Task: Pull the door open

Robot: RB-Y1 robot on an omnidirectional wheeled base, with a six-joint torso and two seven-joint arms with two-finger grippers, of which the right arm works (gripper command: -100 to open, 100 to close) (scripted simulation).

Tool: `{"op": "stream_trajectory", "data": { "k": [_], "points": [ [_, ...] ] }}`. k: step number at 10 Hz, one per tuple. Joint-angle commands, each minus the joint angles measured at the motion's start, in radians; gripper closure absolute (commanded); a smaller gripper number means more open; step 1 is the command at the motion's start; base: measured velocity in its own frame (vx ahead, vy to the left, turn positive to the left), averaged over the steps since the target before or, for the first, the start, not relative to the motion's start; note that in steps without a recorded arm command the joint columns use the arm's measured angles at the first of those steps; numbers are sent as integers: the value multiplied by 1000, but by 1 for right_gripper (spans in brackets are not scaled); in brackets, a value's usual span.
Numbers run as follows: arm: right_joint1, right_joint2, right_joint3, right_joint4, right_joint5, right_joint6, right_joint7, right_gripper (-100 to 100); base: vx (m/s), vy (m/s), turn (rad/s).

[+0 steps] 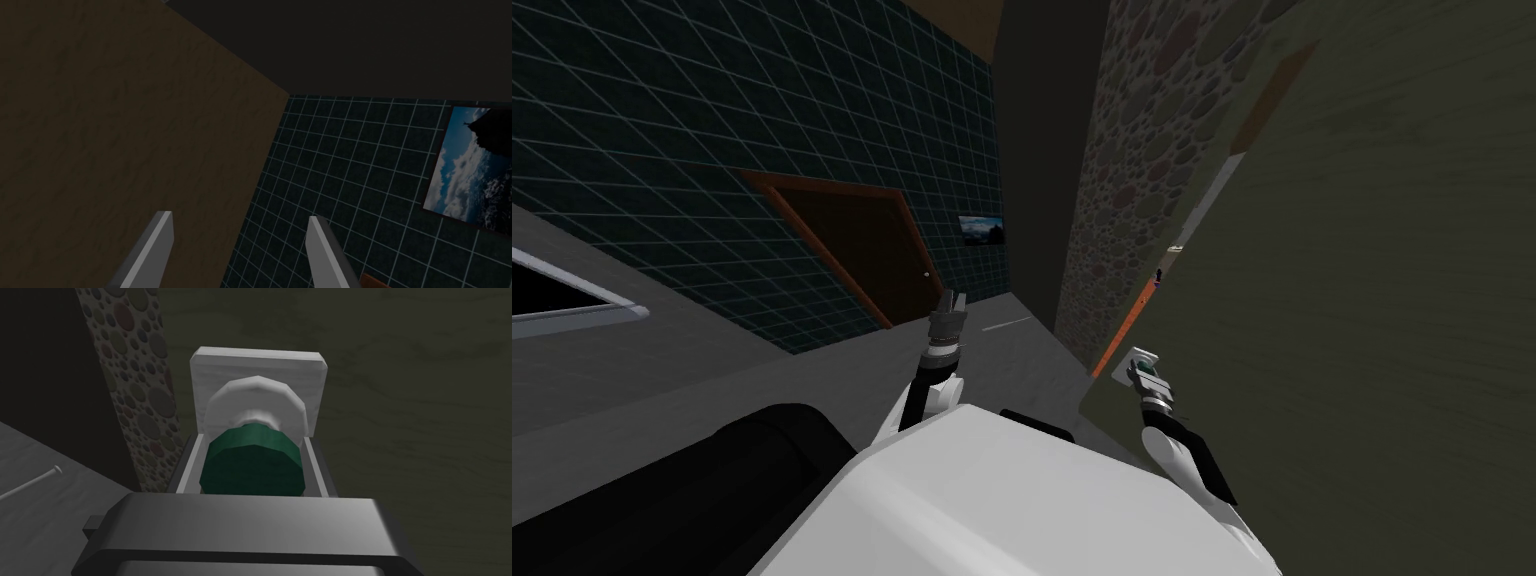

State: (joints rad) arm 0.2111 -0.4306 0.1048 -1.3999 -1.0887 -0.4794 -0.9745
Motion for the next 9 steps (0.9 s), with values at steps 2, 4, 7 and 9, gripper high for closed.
{"op": "stream_trajectory", "data": {
  "k": [2, 4, 7, 9],
  "points": [
    [16, -26, 28, -17, 6, -9, -28, 100, -234, -36, 141],
    [23, -43, 45, -25, 10, -15, -46, 100, -231, -35, 125],
    [34, -69, 70, -36, 15, -25, -73, 100, -234, -28, 118],
    [39, -75, 81, -35, 18, -26, -80, 100, -116, -12, 70]
  ]
}}
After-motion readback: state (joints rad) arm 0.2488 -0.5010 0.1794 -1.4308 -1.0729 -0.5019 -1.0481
